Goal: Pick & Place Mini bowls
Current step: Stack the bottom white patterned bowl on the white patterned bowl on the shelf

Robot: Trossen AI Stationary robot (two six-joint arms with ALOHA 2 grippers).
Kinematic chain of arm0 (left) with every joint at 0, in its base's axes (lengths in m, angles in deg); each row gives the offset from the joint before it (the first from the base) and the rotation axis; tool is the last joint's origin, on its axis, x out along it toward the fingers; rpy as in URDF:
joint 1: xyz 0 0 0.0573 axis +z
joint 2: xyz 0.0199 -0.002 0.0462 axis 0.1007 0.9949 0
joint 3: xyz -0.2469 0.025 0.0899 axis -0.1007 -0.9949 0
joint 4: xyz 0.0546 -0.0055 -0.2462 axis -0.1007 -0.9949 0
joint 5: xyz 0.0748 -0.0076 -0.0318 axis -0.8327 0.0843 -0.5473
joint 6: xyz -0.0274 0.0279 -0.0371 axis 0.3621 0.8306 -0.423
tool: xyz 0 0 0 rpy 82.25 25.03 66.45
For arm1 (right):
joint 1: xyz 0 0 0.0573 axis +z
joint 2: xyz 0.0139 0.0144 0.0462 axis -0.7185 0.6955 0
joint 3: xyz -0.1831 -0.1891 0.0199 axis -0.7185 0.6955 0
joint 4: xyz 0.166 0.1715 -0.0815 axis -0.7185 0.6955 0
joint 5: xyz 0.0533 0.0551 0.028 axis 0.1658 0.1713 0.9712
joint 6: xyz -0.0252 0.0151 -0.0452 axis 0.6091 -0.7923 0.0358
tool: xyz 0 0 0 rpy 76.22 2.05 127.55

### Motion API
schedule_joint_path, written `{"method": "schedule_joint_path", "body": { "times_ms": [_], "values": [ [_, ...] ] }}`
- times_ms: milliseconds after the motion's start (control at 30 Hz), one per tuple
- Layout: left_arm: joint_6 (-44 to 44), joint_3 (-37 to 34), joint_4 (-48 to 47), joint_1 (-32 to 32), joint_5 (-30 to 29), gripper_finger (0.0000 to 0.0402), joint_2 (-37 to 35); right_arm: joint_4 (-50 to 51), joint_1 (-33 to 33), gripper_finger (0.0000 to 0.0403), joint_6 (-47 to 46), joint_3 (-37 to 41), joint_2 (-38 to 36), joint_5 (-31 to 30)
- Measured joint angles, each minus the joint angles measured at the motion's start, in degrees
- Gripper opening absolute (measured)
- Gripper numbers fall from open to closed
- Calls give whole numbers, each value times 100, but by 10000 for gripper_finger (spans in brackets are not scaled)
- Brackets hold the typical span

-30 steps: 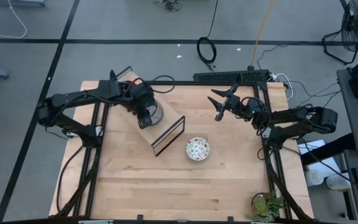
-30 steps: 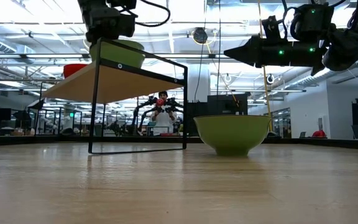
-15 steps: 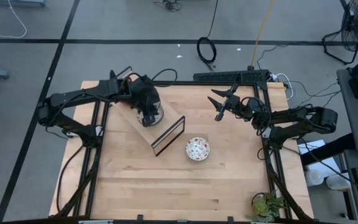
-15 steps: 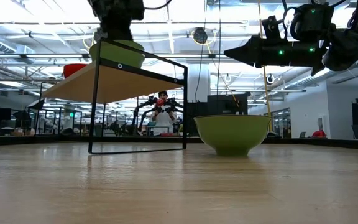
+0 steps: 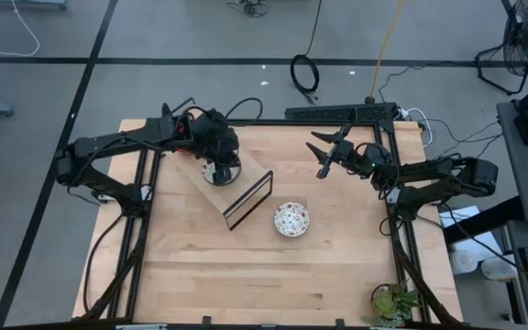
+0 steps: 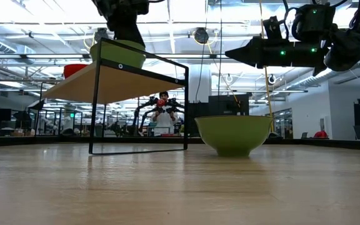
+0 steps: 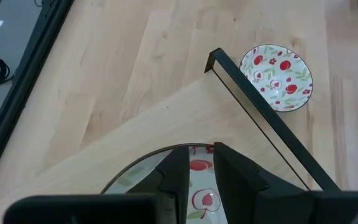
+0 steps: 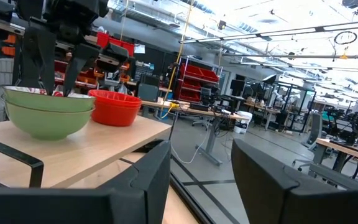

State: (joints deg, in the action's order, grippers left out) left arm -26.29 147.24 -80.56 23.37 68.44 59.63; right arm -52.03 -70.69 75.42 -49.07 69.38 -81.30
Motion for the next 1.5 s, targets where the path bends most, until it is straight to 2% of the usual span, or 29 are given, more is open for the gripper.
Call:
{"method": "schedule_joint_path", "body": {
  "times_ms": [933, 1100, 1500],
  "values": [
    [-213, -39, -18, -3, 20, 76, -7, -2, -2, 155, -17, 0, 2, 0],
    [-181, -55, -43, -65, 24, 76, 168, -2, -2, 155, -17, 0, 1, 0],
    [-175, -42, -9, -91, 20, 76, -89, -1, -1, 155, -17, -2, 1, 0]
  ]
}}
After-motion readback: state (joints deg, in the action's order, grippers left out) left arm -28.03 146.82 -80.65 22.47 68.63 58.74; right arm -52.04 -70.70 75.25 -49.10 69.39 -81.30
